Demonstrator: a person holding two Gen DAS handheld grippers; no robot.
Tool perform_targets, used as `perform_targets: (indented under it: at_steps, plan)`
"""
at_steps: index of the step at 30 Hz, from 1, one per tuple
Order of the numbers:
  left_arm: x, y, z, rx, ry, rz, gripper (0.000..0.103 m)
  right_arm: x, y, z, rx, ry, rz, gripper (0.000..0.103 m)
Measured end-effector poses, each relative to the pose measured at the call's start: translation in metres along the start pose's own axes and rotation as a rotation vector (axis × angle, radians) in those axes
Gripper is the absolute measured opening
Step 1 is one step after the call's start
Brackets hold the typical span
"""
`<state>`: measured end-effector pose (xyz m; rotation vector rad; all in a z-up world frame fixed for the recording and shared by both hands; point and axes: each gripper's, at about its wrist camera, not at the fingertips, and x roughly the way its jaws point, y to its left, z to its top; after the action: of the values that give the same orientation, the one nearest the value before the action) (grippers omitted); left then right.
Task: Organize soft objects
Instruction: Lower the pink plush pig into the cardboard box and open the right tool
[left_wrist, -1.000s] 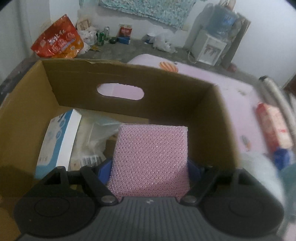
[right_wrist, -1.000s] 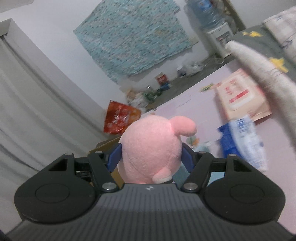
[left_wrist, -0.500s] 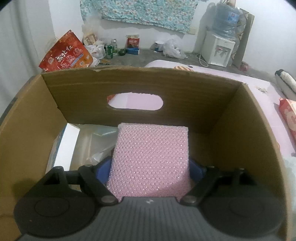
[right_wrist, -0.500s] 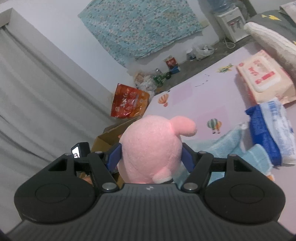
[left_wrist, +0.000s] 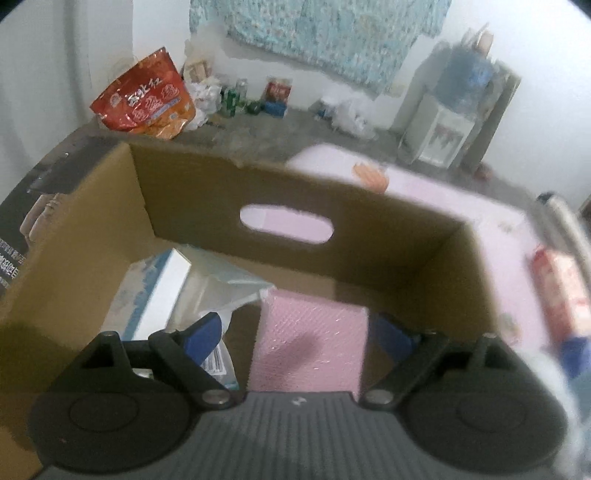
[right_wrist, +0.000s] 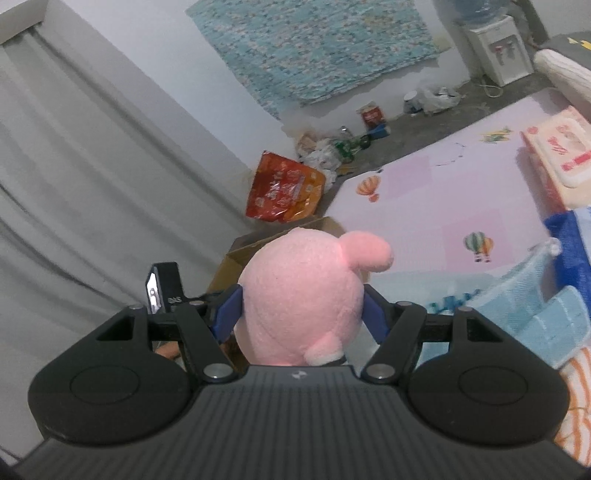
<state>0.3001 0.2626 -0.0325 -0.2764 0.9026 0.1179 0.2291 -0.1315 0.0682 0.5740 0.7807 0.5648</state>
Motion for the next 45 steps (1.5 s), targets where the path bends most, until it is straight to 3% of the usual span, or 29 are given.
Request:
perform_targets:
  at_steps: [5,12,18,24,30,42,45]
  plan:
    - [-0.063,0.023,-0.002,-0.059,-0.102,-0.057,0.091,0.018,0.040,-0.002,-0.051,0.042,0.049,0.067]
    - [-0.138,0.071,-0.016,-0.145,-0.209,0.005,0.092,0.095,0.106,-0.018,-0.112,0.210,0.080,0.067]
    - [-0.163,0.101,-0.031,-0.188,-0.241,0.039,0.092,0.190,0.143,-0.048,-0.066,0.393,0.055,0.067]
    - [-0.171,0.130,-0.041,-0.234,-0.262,0.063,0.092,0.259,0.144,-0.083,0.034,0.472,-0.009,0.068]
    - [-0.164,0.145,-0.047,-0.258,-0.250,0.064,0.092,0.288,0.127,-0.118,0.096,0.512,-0.076,0.069]
    - [-0.161,0.145,-0.055,-0.249,-0.252,0.053,0.092,0.280,0.114,-0.125,0.285,0.335,0.008,0.069]
    - [-0.162,0.144,-0.056,-0.247,-0.246,0.058,0.092,0.281,0.113,-0.130,0.297,0.344,0.012,0.072]
